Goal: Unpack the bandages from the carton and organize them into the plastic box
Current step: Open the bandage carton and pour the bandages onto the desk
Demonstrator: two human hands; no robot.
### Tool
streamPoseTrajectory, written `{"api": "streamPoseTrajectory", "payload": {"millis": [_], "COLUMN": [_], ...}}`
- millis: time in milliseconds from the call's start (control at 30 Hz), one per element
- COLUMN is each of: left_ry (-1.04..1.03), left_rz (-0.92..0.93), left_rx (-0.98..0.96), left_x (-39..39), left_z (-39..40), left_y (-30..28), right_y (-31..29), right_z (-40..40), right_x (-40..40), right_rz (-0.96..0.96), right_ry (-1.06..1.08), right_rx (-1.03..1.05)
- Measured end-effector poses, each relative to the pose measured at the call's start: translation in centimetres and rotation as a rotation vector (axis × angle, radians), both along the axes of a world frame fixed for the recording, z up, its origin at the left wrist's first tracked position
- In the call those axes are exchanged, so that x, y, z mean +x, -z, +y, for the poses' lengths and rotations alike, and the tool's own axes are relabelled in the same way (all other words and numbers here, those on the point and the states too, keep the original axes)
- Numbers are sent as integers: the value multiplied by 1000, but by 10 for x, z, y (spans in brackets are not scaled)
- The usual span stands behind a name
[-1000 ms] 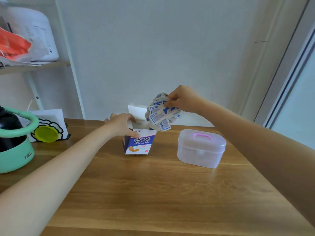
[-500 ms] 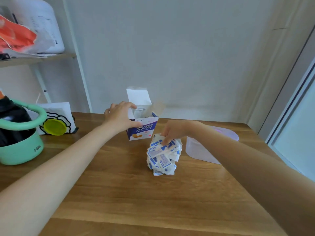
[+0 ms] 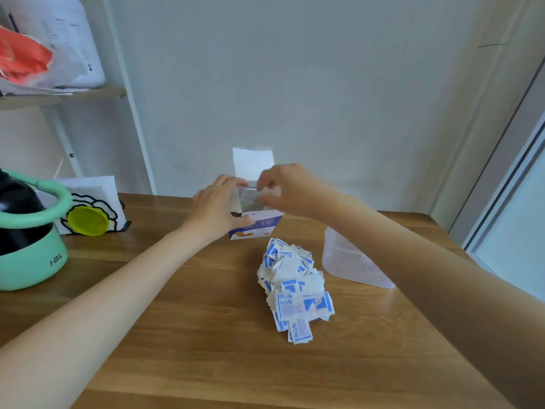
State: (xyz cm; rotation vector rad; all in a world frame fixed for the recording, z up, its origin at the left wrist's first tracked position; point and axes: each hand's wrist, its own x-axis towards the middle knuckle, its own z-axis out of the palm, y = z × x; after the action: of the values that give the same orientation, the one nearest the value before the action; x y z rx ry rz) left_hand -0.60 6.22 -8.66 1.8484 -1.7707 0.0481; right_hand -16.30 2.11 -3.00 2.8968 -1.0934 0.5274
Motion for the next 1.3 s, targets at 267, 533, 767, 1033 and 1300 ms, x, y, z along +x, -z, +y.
{"api": "streamPoseTrajectory", "payload": {"millis": [267,533,767,1033,1300], "left_ry": [170,81,105,331,269], "left_rz": [-299,-96,-127,-519,-475], "left_rx": [-254,-171,-230,-370,-331], "left_x": [-4,0,-4,-16,0], "left_z": [6,-8,-6,-2,-3], "left_y": [1,-2,-4,-4,8], "right_y": [46,37,39,42,35], "right_z": [-8,-12,-7,-4,2], "right_x": [14,3,2,7,-1], "right_rz": [307,-52,-58,361,178], "right_ry": [-76,40,17,46,-42], "right_rx": [88,93,125,112,135]}}
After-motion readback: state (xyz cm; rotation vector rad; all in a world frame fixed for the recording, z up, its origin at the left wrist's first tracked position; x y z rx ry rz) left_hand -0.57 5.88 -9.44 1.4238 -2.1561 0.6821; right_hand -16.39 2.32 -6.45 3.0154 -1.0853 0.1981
